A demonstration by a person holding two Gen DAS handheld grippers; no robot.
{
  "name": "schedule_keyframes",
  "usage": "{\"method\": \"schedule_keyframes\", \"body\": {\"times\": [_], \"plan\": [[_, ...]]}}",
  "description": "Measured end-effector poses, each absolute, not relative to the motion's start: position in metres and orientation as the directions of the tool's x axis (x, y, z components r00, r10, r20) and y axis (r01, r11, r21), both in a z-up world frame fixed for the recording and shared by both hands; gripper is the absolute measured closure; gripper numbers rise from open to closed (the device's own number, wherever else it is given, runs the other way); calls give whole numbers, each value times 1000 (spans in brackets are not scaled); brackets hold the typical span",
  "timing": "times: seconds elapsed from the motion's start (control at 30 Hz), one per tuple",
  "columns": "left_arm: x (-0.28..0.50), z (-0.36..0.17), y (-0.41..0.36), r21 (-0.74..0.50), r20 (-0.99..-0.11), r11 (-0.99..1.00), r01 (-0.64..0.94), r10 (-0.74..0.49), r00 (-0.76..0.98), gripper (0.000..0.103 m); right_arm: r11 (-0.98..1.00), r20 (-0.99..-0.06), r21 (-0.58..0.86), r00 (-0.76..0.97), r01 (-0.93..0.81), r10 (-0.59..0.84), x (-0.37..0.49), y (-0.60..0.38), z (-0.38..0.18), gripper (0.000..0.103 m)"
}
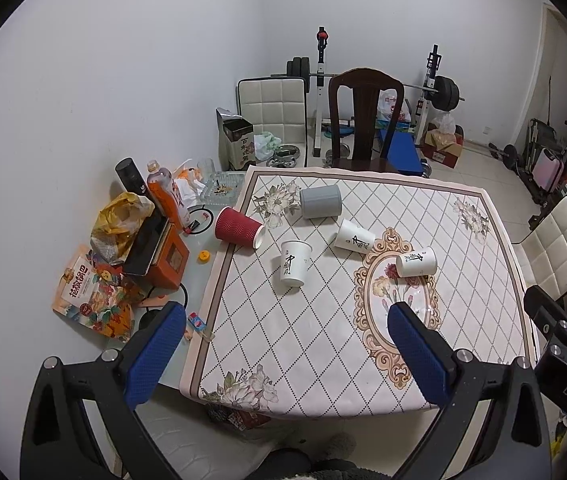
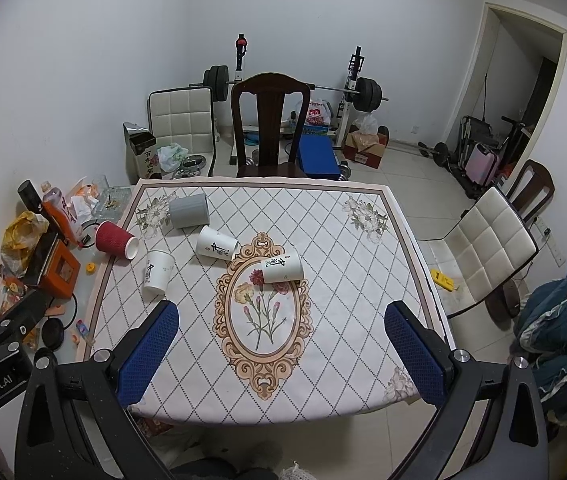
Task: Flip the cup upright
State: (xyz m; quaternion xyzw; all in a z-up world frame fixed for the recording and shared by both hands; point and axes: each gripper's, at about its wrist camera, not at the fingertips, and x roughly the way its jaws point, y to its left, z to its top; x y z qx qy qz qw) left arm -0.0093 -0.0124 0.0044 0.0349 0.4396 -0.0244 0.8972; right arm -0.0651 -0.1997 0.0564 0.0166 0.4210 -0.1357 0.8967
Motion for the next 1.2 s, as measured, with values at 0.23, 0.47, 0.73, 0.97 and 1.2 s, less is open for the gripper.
{"method": "schedule_keyframes", "body": {"times": [0.23, 0.47, 0.73, 0.97, 1.2], "plan": [[-10, 4, -12, 43, -789, 996, 73, -11, 615, 0, 964, -758, -84, 612, 254, -227, -65, -197, 60, 0], [-13, 12, -14, 41, -789, 996, 78, -16, 614, 0, 964, -758, -82, 612, 253, -225, -65, -197, 61, 0], [-13, 11, -13, 41, -788, 996, 78, -16, 616, 0, 964, -758, -81, 612, 254, -225, -66, -196, 62, 0], [-14, 12, -14, 42, -788, 996, 78, -15, 616, 0, 964, -758, -82, 612, 253, -225, -66, -198, 61, 0], [-14, 11, -14, 42, -788, 996, 76, -14, 616, 0, 964, -762, -79, 608, 253, -222, -64, -193, 59, 0]]}}
